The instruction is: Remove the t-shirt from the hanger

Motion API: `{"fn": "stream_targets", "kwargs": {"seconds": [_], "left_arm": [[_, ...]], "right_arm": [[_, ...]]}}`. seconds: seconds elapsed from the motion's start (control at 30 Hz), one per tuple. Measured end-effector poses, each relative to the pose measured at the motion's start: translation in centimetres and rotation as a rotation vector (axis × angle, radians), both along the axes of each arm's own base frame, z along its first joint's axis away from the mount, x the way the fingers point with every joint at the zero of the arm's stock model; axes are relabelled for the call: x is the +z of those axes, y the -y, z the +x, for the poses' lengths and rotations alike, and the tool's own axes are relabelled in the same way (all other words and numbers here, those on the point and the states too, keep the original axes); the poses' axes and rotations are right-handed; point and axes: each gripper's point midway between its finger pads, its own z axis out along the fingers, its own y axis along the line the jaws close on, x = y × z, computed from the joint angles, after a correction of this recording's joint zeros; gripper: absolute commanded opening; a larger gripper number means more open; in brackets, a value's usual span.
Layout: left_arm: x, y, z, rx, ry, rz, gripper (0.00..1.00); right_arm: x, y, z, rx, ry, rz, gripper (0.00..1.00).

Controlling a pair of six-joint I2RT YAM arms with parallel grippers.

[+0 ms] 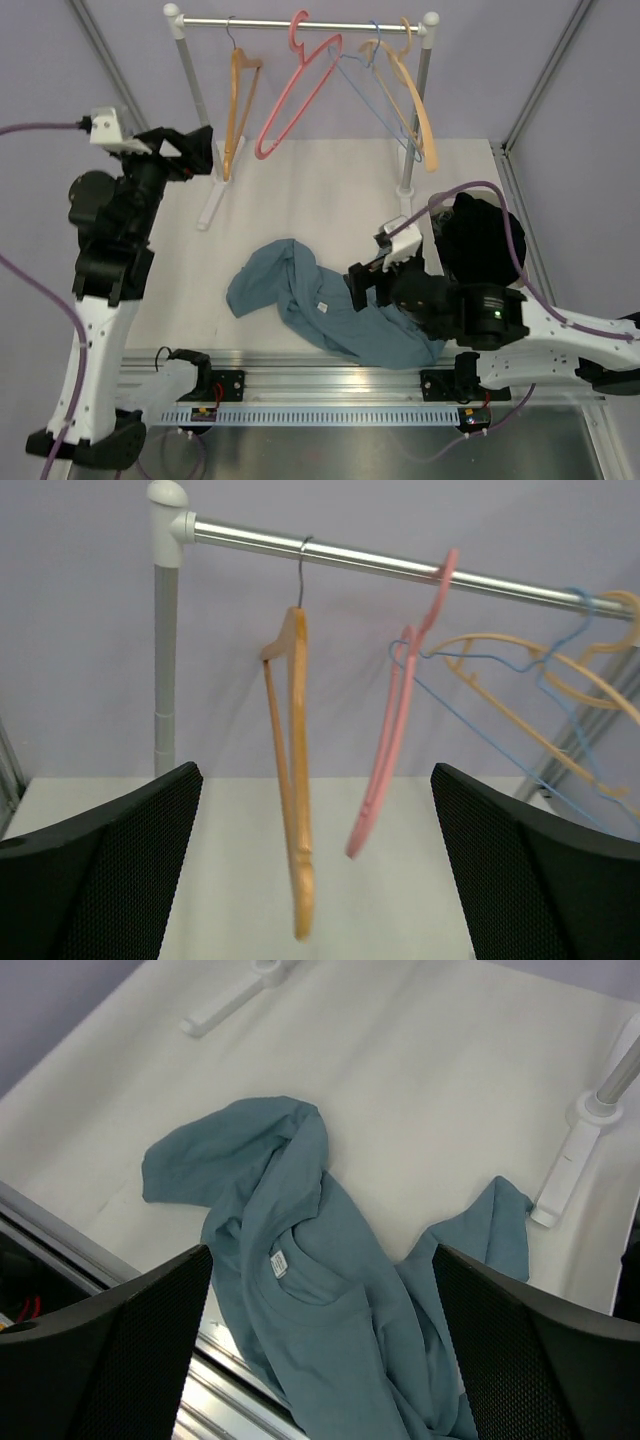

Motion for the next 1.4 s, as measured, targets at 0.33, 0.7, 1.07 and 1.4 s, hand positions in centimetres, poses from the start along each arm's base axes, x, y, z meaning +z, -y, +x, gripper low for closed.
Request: {"fn": "stream_targets", "kwargs": {"seconds": [0.33, 0.7, 1.07, 1.4], "left_arm": [[-11.8, 2.6, -8.2, -0.218, -0.194, -0.085, 0.99], [-24.6, 6.3, -11.1, -0.455, -0.476, -0.084, 0.98], [-25.0, 7.5, -12.1, -0.545, -0.501, -0.104, 0.99], [-23.6, 8.5, -11.9, -0.585, -0.494, -0.189, 0.98]], "right_arm": [[-14.2, -6.5, 2.3, 0.013, -0.325, -0.241, 1.0], [-29.1, -6.7, -1.3, 0.067, -0.611, -0.477, 1.0], [-30.6, -7.1, 2.7, -0.034, -0.648, -0.407, 0.0], [-14.3, -2.6, 9.0, -0.232, -0.416, -0.146, 0.0]]}}
